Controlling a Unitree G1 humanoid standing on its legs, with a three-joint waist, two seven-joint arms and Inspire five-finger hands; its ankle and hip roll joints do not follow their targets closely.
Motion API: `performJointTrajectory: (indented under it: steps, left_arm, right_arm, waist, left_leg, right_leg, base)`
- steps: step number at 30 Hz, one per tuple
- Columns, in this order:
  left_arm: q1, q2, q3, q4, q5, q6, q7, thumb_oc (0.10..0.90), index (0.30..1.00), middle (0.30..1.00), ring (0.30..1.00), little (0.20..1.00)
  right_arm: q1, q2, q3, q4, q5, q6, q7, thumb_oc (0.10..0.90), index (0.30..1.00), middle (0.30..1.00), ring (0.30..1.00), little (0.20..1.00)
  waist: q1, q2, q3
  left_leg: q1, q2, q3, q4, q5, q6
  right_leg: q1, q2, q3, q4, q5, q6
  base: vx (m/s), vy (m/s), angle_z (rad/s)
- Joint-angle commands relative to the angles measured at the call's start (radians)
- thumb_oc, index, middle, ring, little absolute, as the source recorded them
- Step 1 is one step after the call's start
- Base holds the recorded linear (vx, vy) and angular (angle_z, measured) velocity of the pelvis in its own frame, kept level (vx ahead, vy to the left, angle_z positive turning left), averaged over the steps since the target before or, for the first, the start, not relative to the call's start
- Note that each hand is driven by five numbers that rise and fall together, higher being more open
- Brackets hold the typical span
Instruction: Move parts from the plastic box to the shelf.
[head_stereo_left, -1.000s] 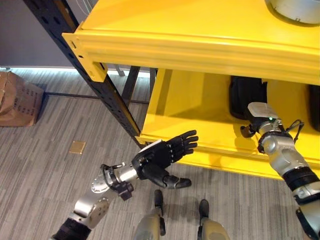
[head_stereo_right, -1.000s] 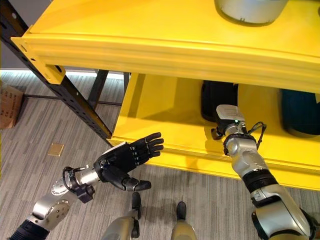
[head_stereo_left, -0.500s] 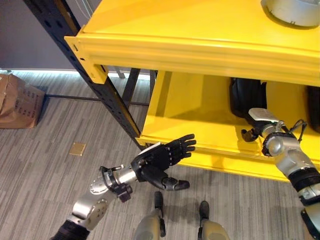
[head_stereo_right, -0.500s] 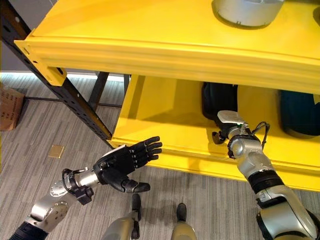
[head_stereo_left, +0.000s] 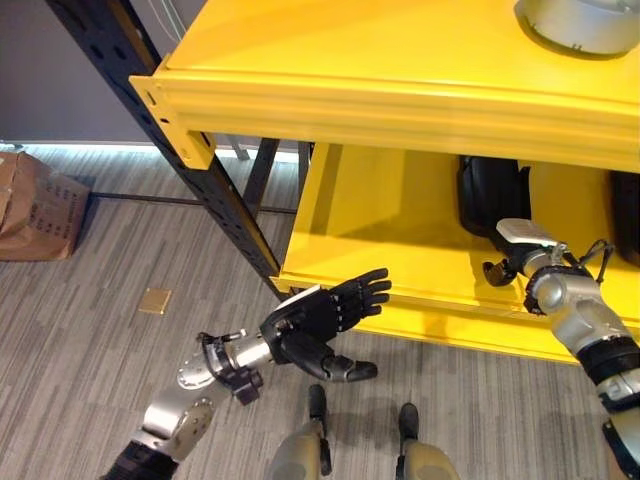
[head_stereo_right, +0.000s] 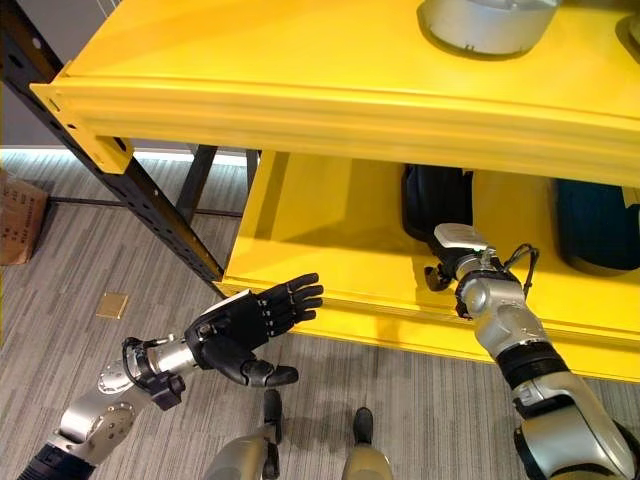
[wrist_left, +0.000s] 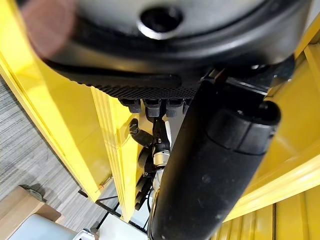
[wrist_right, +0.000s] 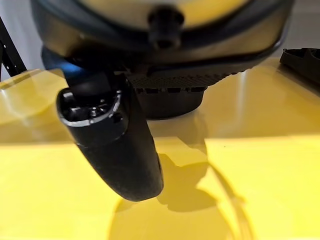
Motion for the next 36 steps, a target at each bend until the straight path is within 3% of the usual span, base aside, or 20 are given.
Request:
performJointTrajectory:
  steps: [1,7,14,31,36]
  left_arm:
    - [0.002,-0.028,0.029,-0.119,-0.028,-0.068,-0.050,0.900,1.000,1.000,1.000,1.000]
    - [0.014,-0.031,0.040,-0.125,-0.022,-0.076,-0.045,0.900,1.000,1.000,1.000,1.000]
    - [0.020,-0.036,0.048,-0.125,-0.018,-0.075,-0.052,0.900,1.000,1.000,1.000,1.000]
    - [0.032,-0.039,0.053,-0.127,-0.016,-0.069,-0.051,0.900,1.000,1.000,1.000,1.000]
    - [0.044,-0.039,0.054,-0.131,-0.016,-0.070,-0.053,0.900,1.000,1.000,1.000,1.000]
  right_arm:
    - [-0.033,-0.062,-0.009,-0.036,-0.009,0.023,-0.004,0.900,1.000,1.000,1.000,1.000]
    - [0.024,-0.042,-0.033,-0.116,-0.022,0.058,0.034,0.900,1.000,1.000,1.000,1.000]
    - [0.061,-0.026,-0.049,-0.167,0.003,0.048,0.071,0.900,1.000,1.000,1.000,1.000]
    - [0.100,-0.011,-0.079,-0.186,-0.013,0.058,0.028,0.900,1.000,1.000,1.000,1.000]
    - [0.122,-0.007,-0.098,-0.207,-0.011,0.035,-0.043,0.900,1.000,1.000,1.000,1.000]
  waist:
    - [-0.010,-0.017,-0.074]
    - [-0.021,-0.021,-0.071]
    - [-0.028,-0.026,-0.073]
    - [-0.030,-0.030,-0.082]
    - [-0.031,-0.029,-0.085]
  left_leg:
    - [0.100,0.037,0.049,-0.007,-0.159,-0.039]
    - [0.101,0.039,0.058,-0.007,-0.158,-0.037]
    - [0.107,0.042,0.060,-0.007,-0.159,-0.036]
    - [0.116,0.041,0.061,-0.006,-0.164,-0.034]
    - [0.119,0.041,0.061,-0.005,-0.166,-0.032]
  right_leg:
    - [-0.039,0.030,-0.001,0.050,-0.079,-0.016]
    - [-0.043,0.031,0.008,0.051,-0.077,-0.015]
    - [-0.043,0.033,0.013,0.060,-0.083,-0.017]
    - [-0.036,0.033,0.017,0.062,-0.086,-0.014]
    - [-0.034,0.032,0.016,0.064,-0.088,-0.013]
  base:
    - [0.00,0.000,0.00]
    - [0.01,-0.001,-0.01]
    - [0.01,0.000,-0.04]
    - [0.01,-0.002,-0.02]
    - [0.00,0.000,0.00]
